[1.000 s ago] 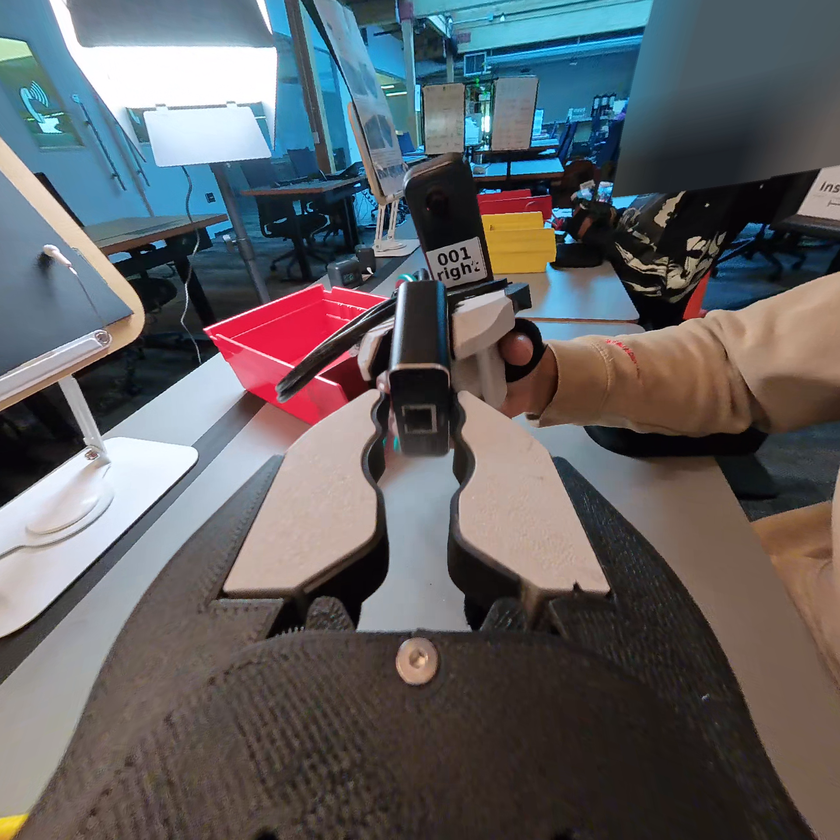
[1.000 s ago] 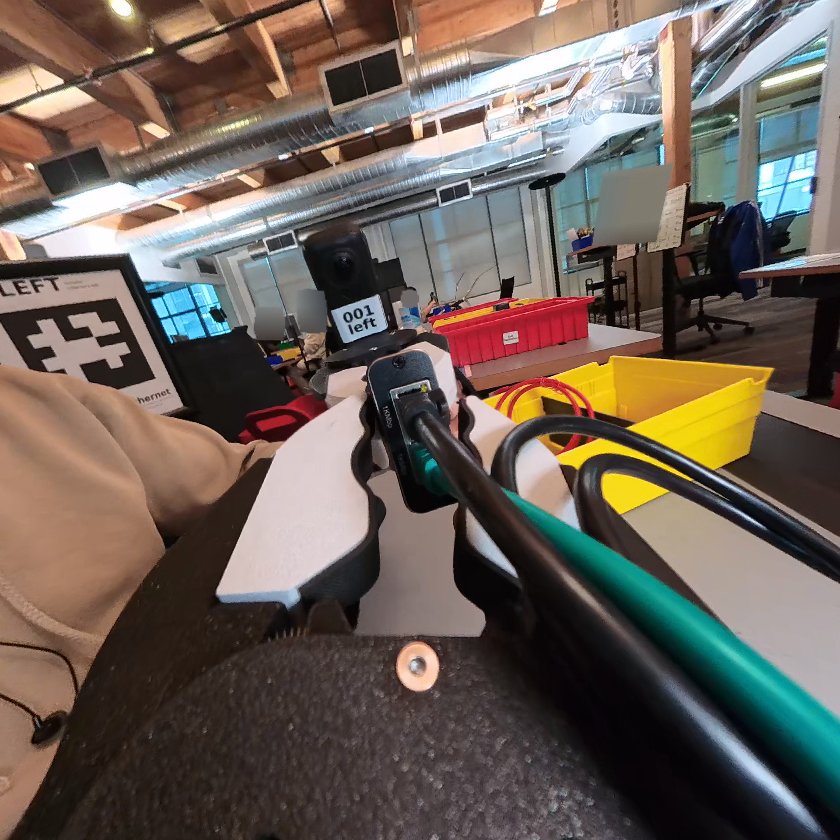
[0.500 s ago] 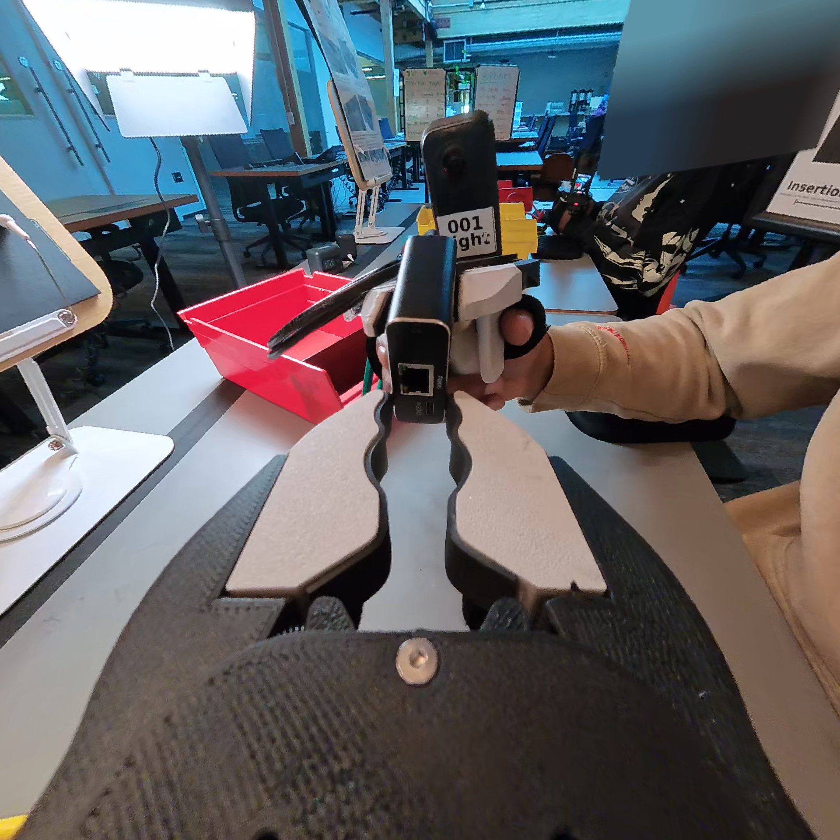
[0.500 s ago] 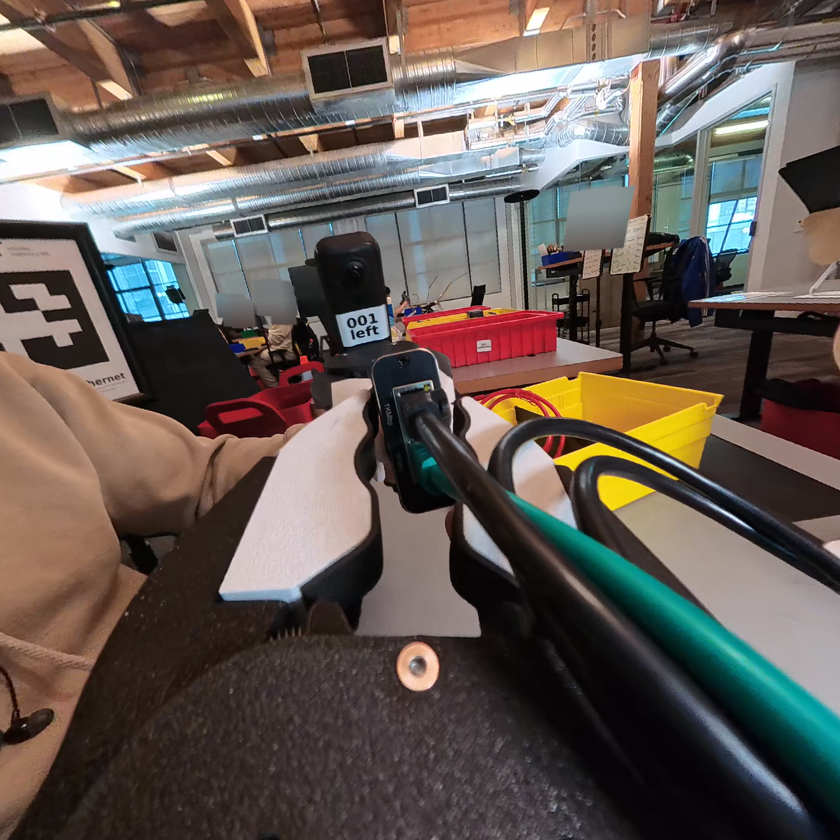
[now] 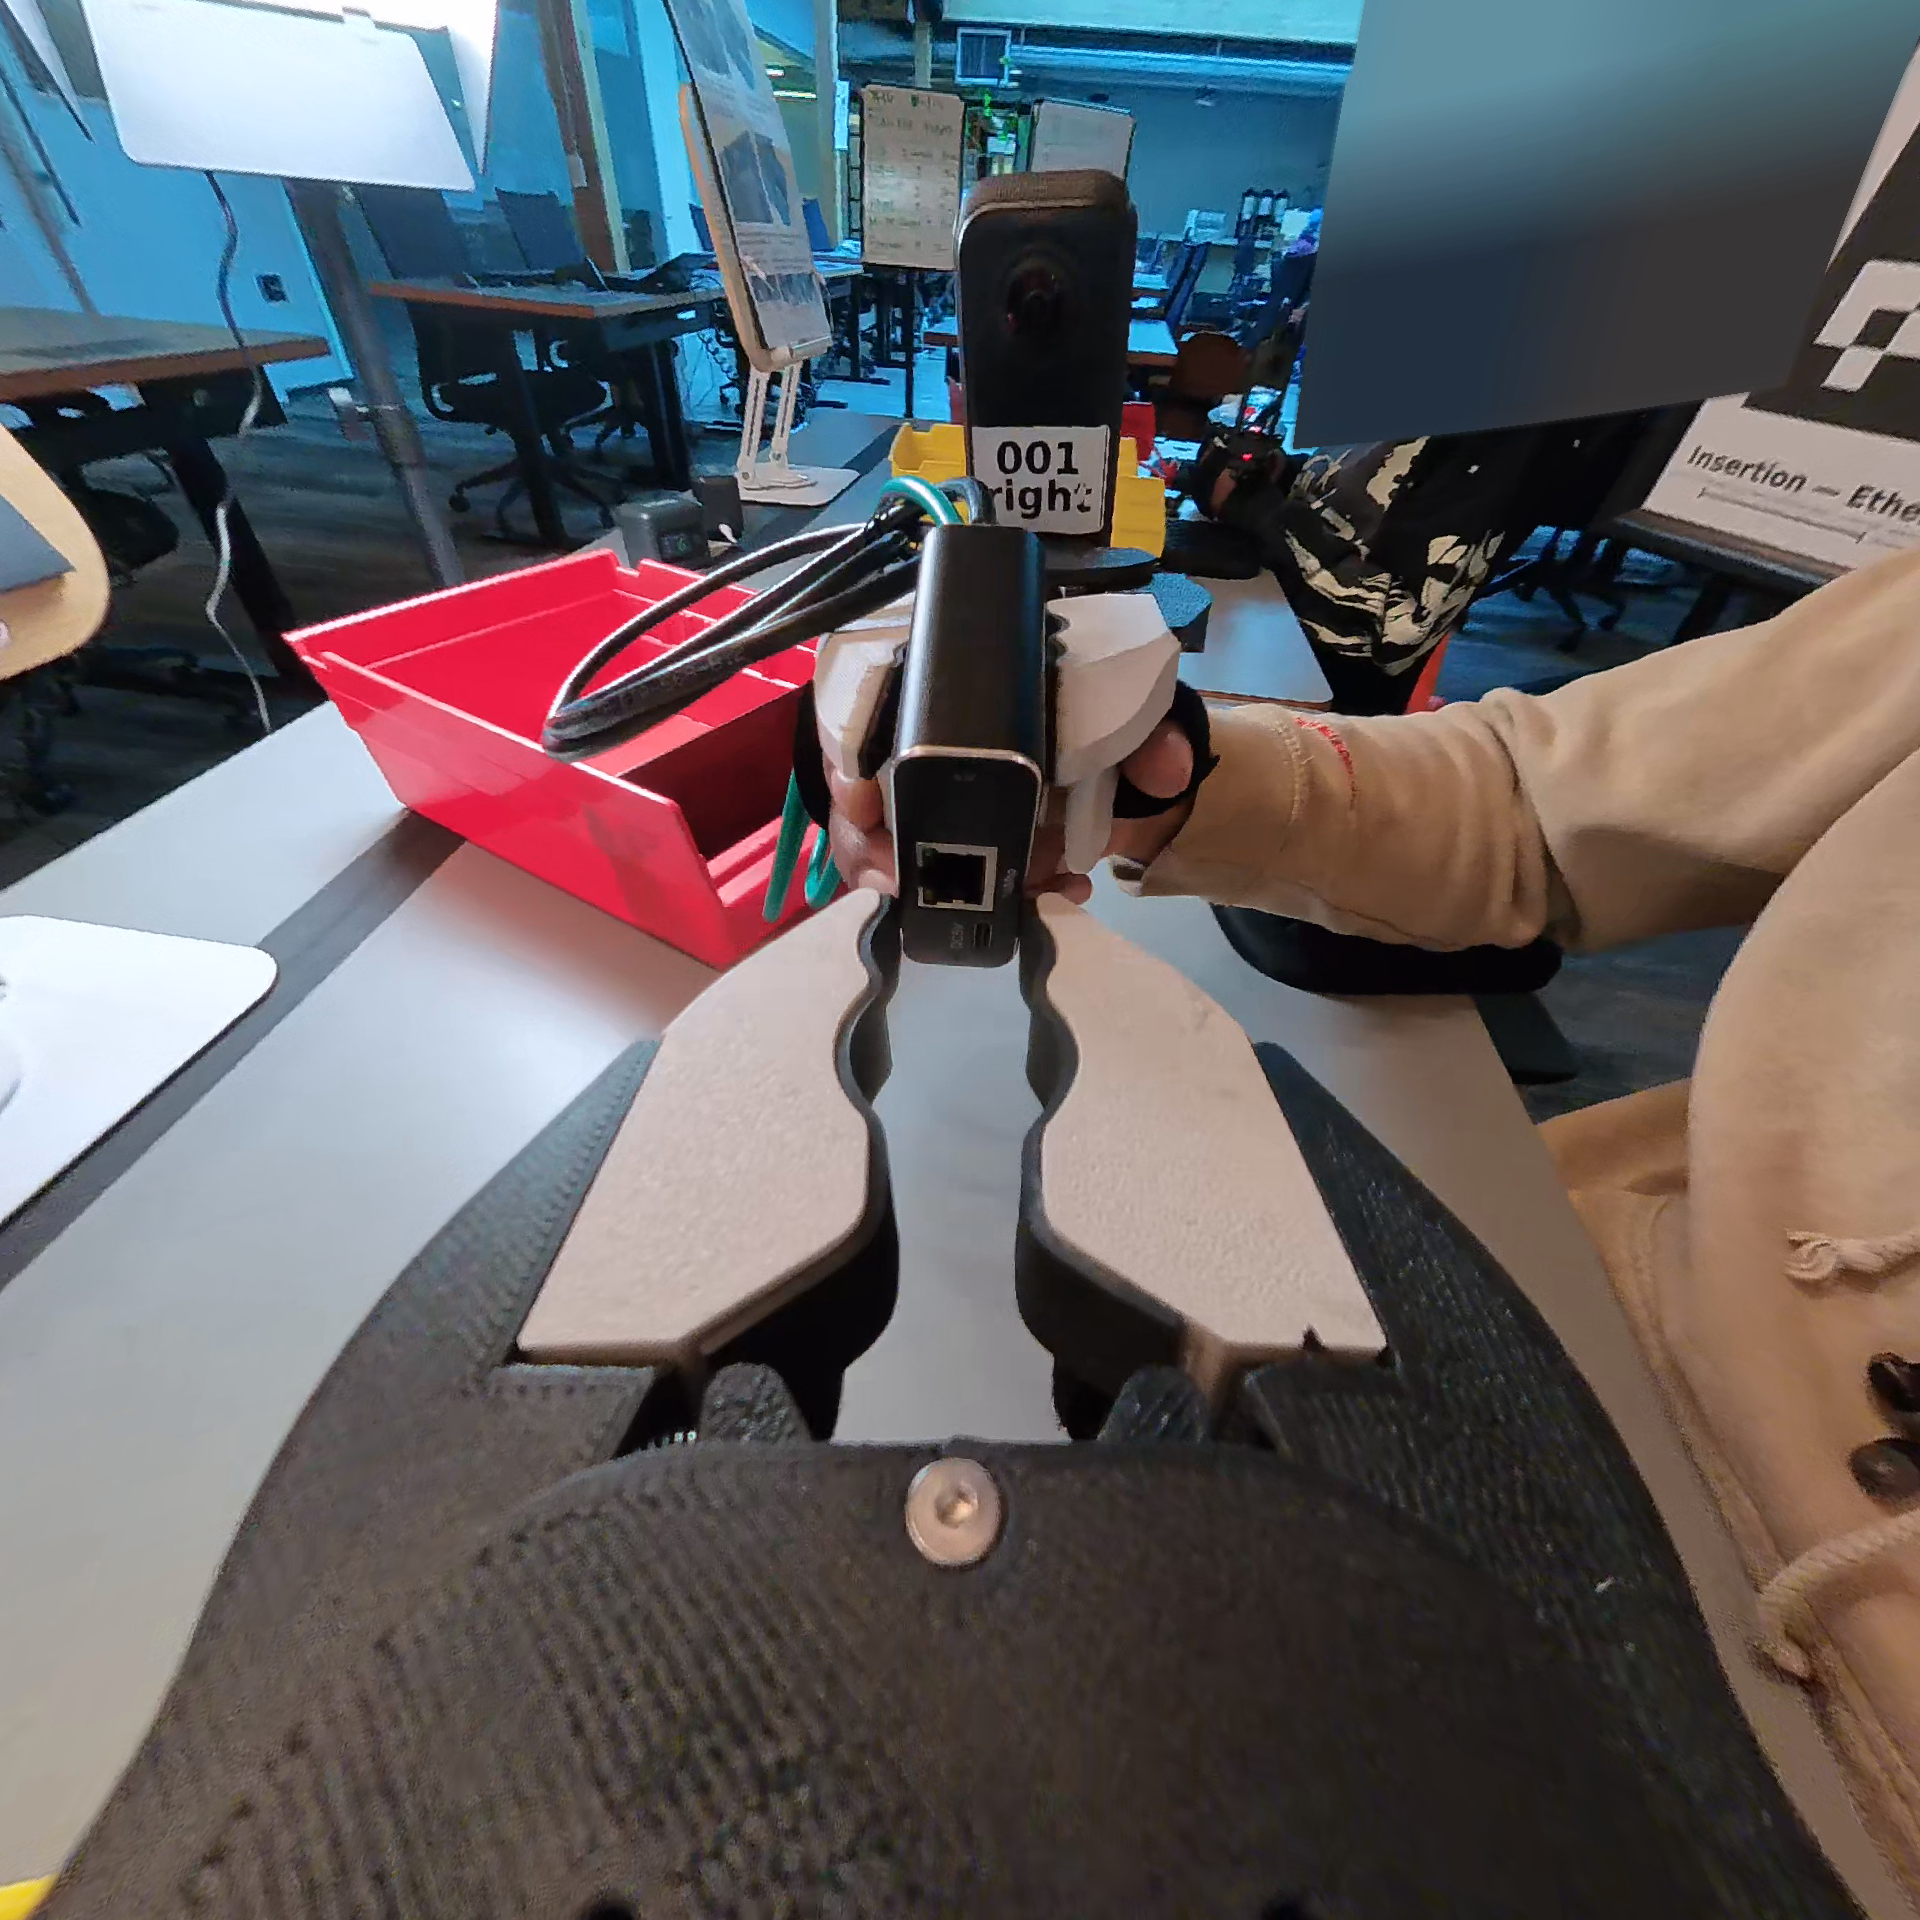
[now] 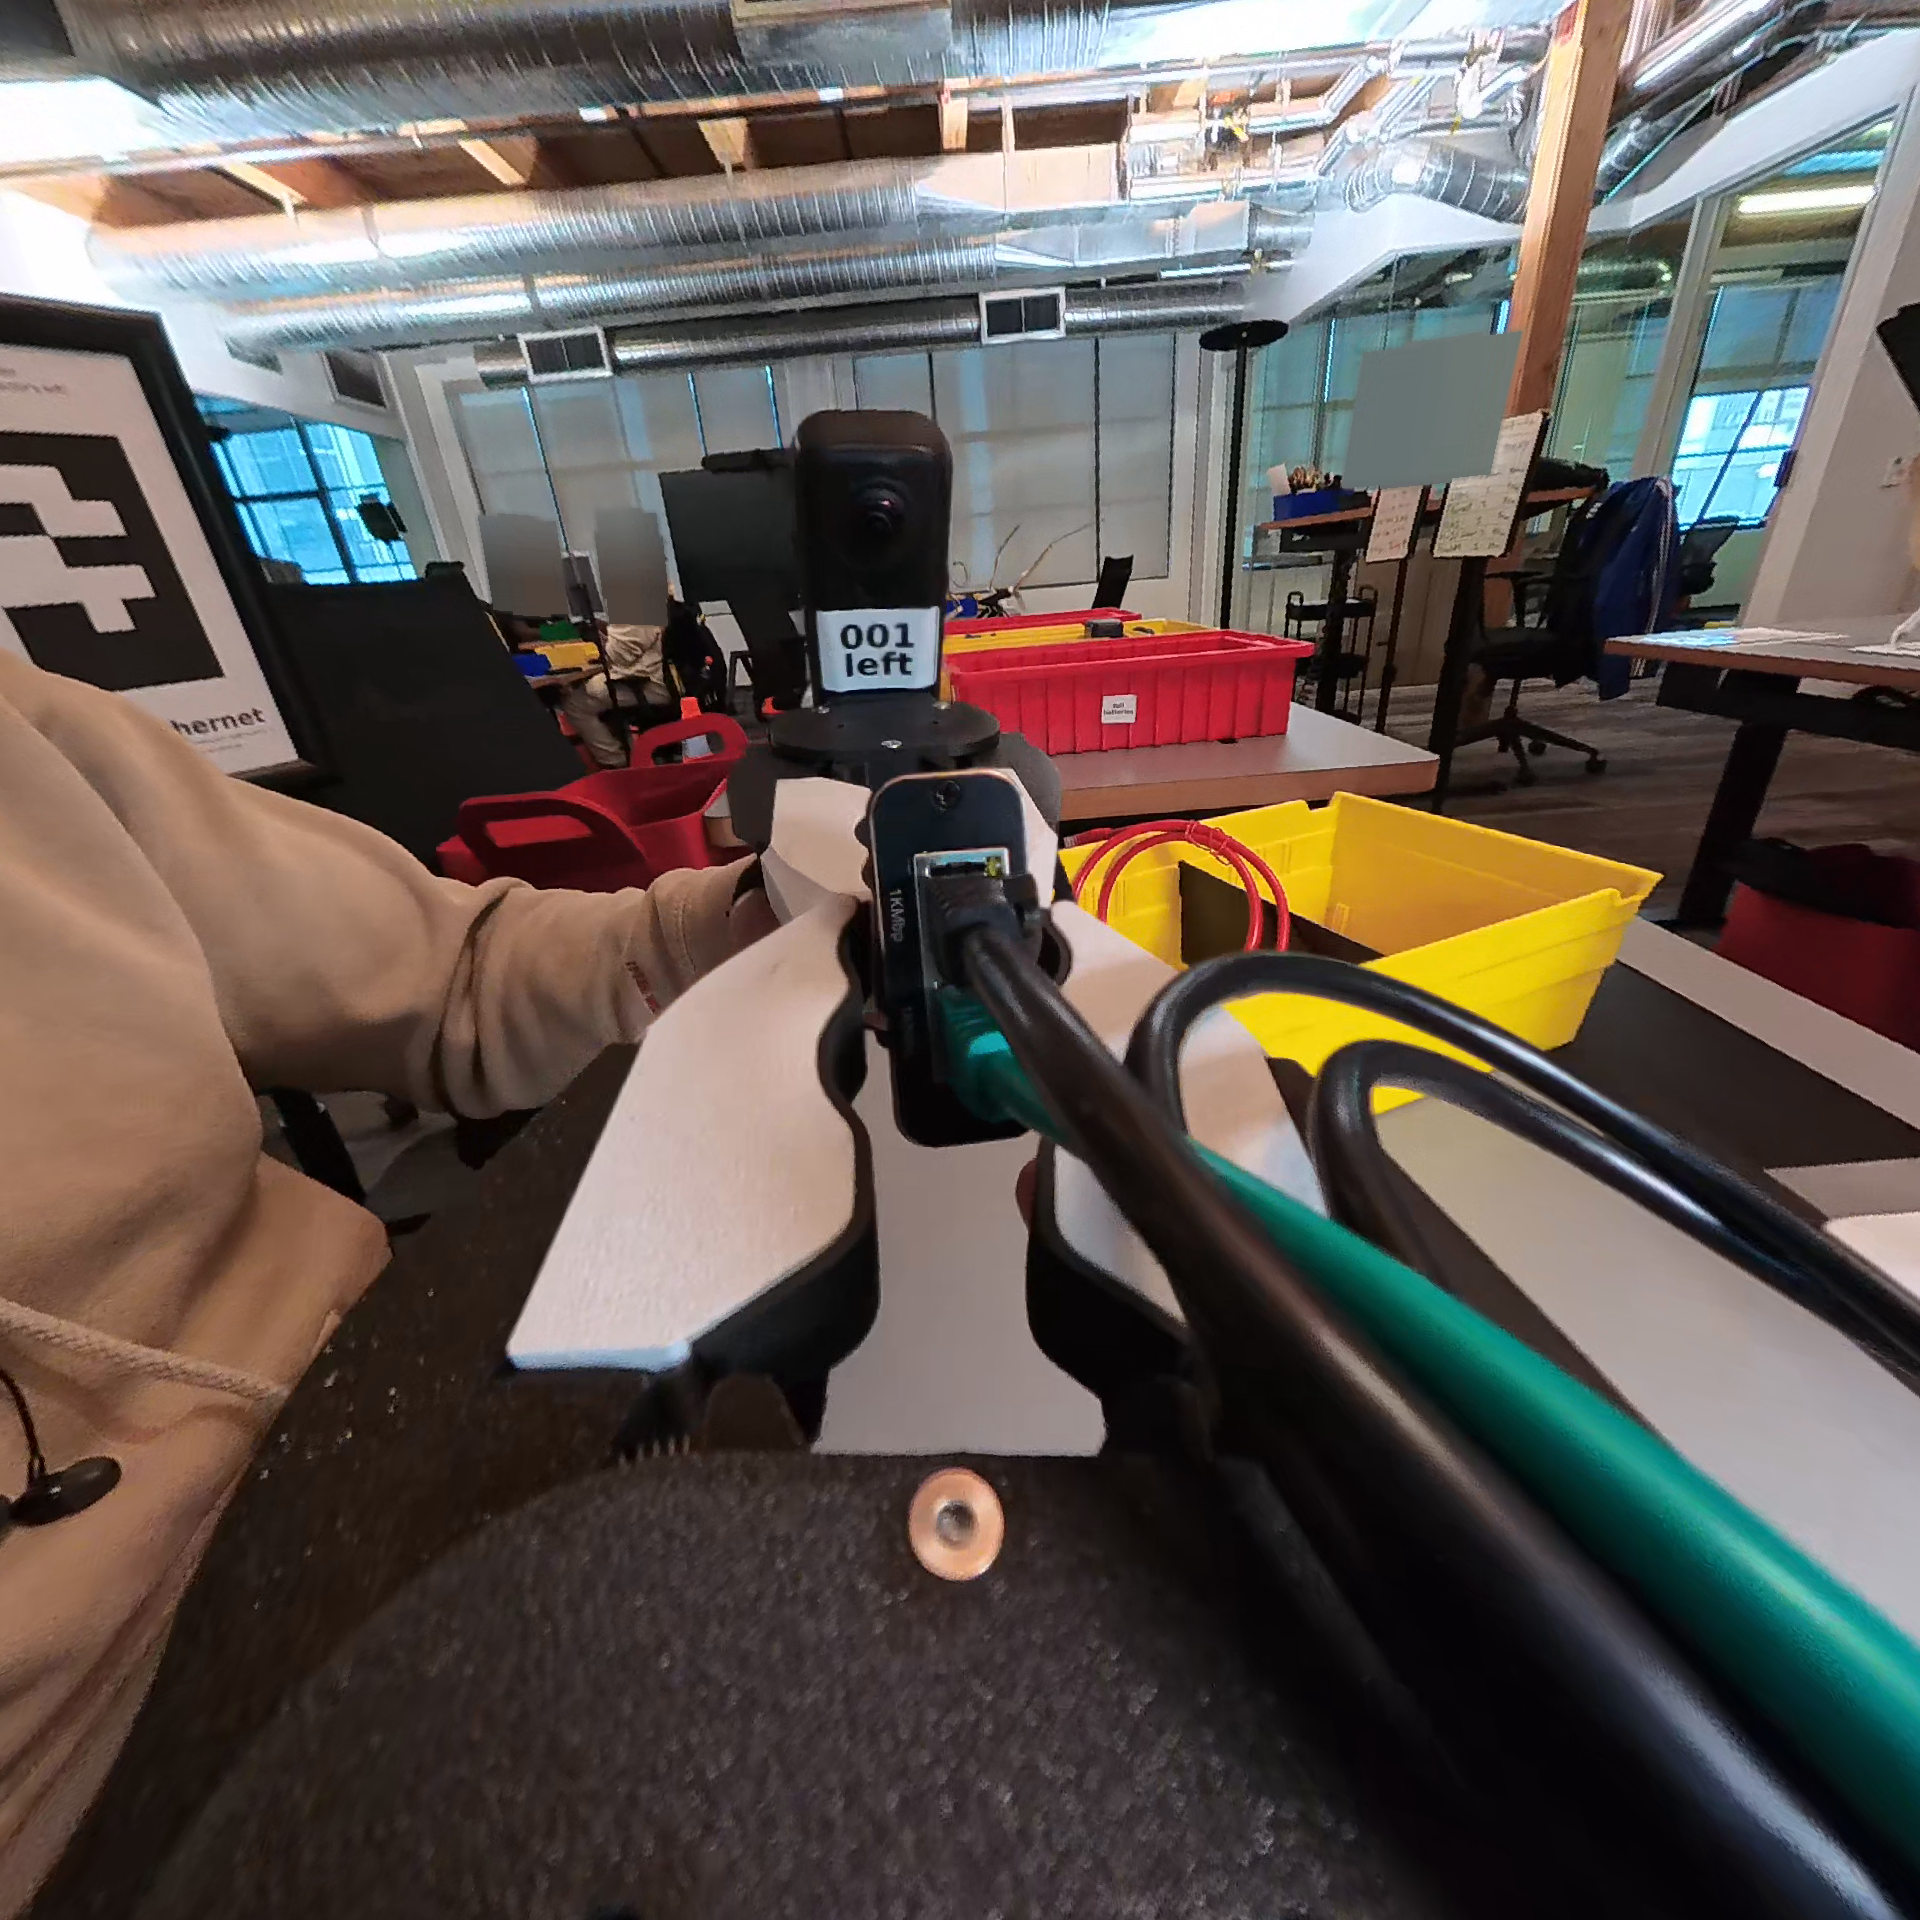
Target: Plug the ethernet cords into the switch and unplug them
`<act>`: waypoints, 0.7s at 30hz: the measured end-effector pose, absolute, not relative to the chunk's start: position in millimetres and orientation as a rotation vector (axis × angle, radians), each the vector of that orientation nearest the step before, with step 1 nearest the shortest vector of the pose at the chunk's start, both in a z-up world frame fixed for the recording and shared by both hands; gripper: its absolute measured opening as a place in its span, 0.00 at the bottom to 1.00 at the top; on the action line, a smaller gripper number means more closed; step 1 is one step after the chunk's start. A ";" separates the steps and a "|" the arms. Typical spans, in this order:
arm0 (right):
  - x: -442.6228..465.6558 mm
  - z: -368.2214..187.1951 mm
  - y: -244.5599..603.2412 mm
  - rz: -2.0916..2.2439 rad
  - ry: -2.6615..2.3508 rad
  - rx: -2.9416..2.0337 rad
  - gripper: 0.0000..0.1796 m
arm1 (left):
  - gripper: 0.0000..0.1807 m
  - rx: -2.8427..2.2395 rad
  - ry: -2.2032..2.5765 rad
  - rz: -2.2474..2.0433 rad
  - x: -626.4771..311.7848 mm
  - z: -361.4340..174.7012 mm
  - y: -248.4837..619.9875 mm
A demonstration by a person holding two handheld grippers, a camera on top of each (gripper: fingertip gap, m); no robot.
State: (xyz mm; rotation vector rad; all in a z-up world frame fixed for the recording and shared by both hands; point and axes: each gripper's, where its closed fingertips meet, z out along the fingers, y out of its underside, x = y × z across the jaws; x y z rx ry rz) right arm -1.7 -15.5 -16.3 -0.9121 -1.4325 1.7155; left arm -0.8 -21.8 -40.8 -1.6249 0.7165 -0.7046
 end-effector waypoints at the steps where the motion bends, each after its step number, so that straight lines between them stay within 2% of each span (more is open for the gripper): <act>1: -1.2 -17.3 -15.8 1.712 -1.443 -0.910 0.15 | 0.12 -1.628 0.713 -0.726 -0.2 -40.9 -22.3; 11: -0.5 -13.5 -19.8 1.703 -1.445 -0.904 0.13 | 0.12 -1.600 0.717 -0.772 -0.9 -36.4 -26.2; 13: 1.1 -10.0 -19.5 1.718 -1.441 -0.908 0.13 | 0.15 -1.571 0.711 -0.737 -8.6 -29.5 -27.6; 21: 3.7 -9.2 -18.2 1.737 -1.450 -0.904 0.14 | 0.17 -1.583 0.486 -0.422 -114.9 4.4 -24.5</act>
